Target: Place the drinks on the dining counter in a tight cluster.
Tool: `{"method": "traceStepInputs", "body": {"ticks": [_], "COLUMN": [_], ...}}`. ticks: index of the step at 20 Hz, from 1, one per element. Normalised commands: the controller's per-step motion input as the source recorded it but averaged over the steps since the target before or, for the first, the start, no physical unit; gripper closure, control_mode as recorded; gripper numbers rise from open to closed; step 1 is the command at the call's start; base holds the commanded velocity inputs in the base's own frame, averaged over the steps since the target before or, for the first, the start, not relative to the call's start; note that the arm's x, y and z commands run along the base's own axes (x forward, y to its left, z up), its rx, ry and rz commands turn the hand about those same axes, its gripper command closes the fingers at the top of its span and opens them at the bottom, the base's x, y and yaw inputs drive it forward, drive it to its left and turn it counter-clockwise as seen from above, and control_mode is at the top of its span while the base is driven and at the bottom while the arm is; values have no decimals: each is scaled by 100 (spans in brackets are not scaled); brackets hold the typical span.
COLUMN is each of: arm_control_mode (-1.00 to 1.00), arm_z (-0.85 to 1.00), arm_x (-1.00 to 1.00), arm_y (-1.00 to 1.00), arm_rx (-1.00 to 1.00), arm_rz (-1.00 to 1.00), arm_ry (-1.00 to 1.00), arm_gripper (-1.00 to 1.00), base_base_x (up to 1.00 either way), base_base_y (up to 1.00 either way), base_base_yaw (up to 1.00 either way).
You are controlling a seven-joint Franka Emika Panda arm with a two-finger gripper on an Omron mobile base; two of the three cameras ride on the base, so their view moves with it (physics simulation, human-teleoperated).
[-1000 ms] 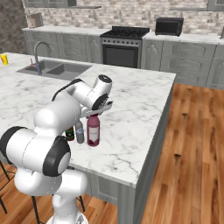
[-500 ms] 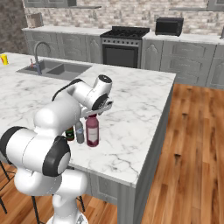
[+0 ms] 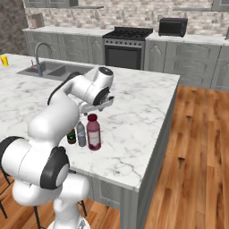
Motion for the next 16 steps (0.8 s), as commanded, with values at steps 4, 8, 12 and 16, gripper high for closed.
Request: {"method": "traceStepInputs", "body": {"ticks": [4, 8, 12, 16], "arm_control_mode": [-100, -100, -100, -100], "arm_z": [36, 17, 0, 2], "arm_x": [-48, -65, -99, -95], "arm_y": [0, 0, 0, 0], "arm_rx": [-2, -5, -3, -2], "arm_rz": [-4, -13, -21, -29], "arm_ry": [1, 0, 0, 0], "arm_gripper": [-100, -100, -100, -100], "base_base_x": [0, 0, 0, 0], "base_base_y": [0, 0, 0, 0], "base_base_yaw": [0, 0, 0, 0]}}
